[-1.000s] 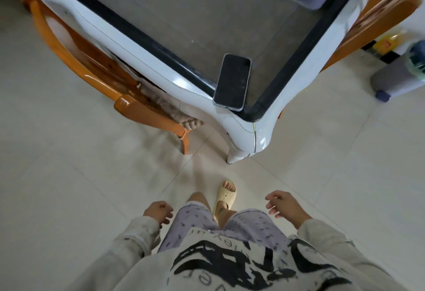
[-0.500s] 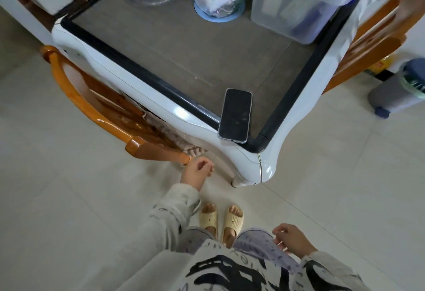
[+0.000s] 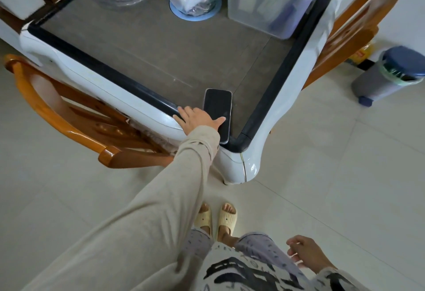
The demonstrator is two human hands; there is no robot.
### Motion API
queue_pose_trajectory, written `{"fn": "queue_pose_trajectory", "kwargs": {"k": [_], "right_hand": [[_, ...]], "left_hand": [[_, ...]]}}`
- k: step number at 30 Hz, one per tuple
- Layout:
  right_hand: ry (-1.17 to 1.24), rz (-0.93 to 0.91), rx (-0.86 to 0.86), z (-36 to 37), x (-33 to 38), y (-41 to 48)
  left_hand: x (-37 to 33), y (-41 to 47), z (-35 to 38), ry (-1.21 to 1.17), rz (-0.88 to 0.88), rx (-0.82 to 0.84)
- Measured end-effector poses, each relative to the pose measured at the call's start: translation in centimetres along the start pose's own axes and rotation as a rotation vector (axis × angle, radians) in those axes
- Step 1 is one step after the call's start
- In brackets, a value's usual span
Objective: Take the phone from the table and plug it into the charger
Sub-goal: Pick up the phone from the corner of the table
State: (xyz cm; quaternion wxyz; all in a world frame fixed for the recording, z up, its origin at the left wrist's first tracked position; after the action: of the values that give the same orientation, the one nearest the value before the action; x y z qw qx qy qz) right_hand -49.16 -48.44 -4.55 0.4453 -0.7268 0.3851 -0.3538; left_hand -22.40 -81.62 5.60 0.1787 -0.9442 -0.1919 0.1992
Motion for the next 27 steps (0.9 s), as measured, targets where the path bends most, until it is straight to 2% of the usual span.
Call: {"fn": "queue_pose_trajectory", "kwargs": {"k": [4,8,12,17,23,27], "right_hand": [[0.056,0.041,0.008,-0.4,-1.7,-0.2],[0.041,0.037,-0.011,-0.7,-1.7,0.3],[0.015,0.015,-0.033,-1.1,-0.4,1.0],[-0.028,-0.059,0.002,-1.0,2.1,1.6],[-0.106,-0.076,0.05,0.1,2.8,1.9],[-0.15,-0.053,0.081,0.8,2.3,2.0]], "left_hand": [[0.1,0.8,0.1,-0.057,-0.057,0.013],[-1.8,0.5,-1.3,-0.051,0.066,-0.066],[-2.6,-0.4,-0.2,-0.304,0.058,0.109],[-1.4,-2.2,-0.6,-0.533,0.153,0.132],[4.8,-7.6,0.6,-0.857,0.166,0.291],[11.7,-11.2,3.2,-0.804,0.072,0.376]]}}
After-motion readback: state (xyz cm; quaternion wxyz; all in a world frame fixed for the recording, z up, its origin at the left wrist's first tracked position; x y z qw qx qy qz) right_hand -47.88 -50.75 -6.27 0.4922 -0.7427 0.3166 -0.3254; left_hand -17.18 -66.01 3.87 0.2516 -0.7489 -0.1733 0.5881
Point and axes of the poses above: each hand's wrist, its own y-axis towards the middle knuckle, its own z-axis out of the palm, x = y × z, the point moved 9 cm from there along y, towards the middle knuckle, and after that the axes turned 10 degrees about -y, right-handed, at the moved point
